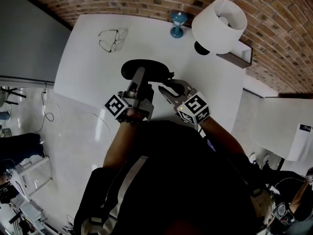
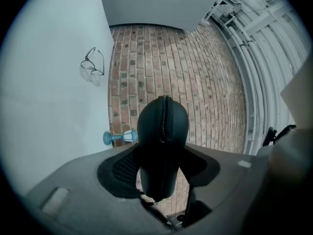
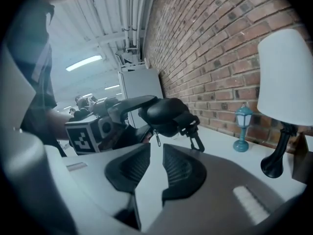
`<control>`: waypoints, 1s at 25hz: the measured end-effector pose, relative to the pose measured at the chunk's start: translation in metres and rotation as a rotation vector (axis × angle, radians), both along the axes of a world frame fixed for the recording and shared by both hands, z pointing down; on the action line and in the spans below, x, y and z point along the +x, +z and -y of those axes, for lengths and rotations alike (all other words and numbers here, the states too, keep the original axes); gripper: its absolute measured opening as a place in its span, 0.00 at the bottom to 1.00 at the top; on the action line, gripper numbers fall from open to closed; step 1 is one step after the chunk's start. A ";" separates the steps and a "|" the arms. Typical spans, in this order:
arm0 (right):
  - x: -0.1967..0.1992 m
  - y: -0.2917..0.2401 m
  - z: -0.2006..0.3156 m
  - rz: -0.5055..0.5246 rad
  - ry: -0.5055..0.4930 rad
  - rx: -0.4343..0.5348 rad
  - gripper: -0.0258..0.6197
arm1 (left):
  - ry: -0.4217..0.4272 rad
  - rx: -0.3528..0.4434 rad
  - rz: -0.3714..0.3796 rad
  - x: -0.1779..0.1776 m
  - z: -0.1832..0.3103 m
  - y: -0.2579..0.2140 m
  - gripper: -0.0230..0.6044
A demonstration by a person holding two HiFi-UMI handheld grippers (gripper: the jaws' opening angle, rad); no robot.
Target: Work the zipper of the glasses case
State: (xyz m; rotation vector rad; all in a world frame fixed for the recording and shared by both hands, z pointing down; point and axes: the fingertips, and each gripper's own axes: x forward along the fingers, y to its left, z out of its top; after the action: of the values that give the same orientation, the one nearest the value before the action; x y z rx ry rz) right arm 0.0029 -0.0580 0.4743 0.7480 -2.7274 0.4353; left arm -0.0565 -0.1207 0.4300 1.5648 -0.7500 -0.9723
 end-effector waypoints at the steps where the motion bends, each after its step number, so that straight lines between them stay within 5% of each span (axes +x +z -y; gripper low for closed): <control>1: -0.002 -0.001 0.000 -0.001 0.000 0.004 0.17 | 0.000 -0.002 0.002 0.000 0.000 0.001 0.42; 6: 0.001 0.000 0.001 0.001 0.008 0.004 0.05 | 0.003 -0.019 0.016 0.002 -0.002 0.008 0.42; 25: 0.017 0.018 0.003 -0.190 -0.024 0.103 0.05 | 0.179 0.005 0.187 0.019 -0.015 0.017 0.39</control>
State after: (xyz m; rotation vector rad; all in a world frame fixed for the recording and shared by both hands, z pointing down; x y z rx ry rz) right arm 0.0197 -0.0606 0.4924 0.7413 -2.5928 0.2073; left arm -0.0371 -0.1058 0.4473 1.7114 -0.7222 -0.7047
